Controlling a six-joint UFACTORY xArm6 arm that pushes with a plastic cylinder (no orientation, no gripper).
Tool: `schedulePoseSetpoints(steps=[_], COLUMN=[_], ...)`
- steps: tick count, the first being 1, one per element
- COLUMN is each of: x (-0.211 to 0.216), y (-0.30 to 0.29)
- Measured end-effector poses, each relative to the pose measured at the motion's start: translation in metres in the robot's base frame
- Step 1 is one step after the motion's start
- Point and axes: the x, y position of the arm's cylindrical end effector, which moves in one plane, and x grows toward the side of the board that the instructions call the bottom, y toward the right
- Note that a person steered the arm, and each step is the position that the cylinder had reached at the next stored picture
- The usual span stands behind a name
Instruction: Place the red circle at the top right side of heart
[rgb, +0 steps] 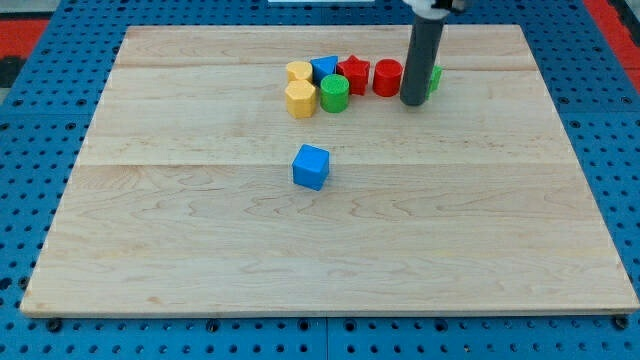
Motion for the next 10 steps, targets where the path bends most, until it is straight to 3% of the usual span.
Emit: schedulePoseSetpoints(steps=[1,3,4,6,8,9,10], x=[-0.033,0.000,-0.019,-0.095,-0.106,-0.123,-0.090], y=[-0.008,0.006,-0.019,-0.050,-0.017,-0.045,-0.085])
